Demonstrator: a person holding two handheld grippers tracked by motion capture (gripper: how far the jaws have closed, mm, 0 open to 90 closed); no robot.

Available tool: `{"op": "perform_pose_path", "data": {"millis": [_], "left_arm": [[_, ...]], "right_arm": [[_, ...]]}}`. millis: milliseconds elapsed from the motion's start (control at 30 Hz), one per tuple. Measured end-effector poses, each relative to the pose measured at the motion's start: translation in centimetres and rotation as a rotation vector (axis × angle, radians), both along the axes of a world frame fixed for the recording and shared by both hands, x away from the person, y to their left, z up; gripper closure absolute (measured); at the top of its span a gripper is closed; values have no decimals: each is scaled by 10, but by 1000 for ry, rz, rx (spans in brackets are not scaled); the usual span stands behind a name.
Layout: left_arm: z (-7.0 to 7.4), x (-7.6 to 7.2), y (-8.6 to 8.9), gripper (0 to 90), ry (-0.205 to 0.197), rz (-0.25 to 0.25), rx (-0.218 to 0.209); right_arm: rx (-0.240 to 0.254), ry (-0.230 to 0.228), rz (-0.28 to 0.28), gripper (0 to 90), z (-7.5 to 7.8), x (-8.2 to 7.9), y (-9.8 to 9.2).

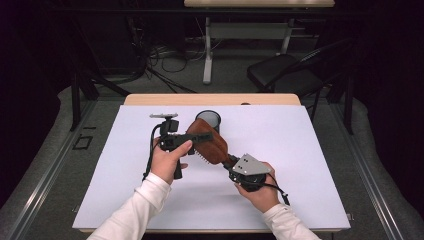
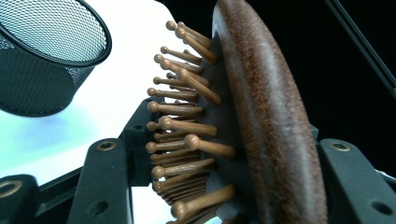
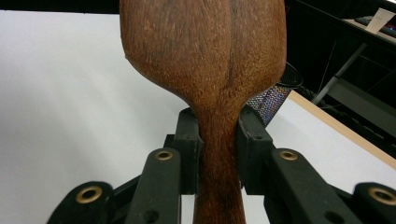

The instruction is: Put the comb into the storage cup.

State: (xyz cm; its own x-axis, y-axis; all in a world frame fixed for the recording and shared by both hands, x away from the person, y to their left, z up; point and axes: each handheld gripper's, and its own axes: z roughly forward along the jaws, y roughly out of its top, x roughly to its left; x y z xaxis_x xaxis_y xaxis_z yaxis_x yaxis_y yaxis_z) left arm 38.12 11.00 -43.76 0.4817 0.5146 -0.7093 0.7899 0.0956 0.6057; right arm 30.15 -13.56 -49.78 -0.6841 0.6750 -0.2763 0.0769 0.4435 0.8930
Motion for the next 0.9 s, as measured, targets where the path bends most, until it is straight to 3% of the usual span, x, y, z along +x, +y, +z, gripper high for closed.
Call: {"op": "perform_pose_path", "data": {"millis": [900], "left_arm": [[-4, 1, 0, 474, 71, 21, -33]], "right_arm": [[9, 20, 0, 725, -3, 2, 0]]}}
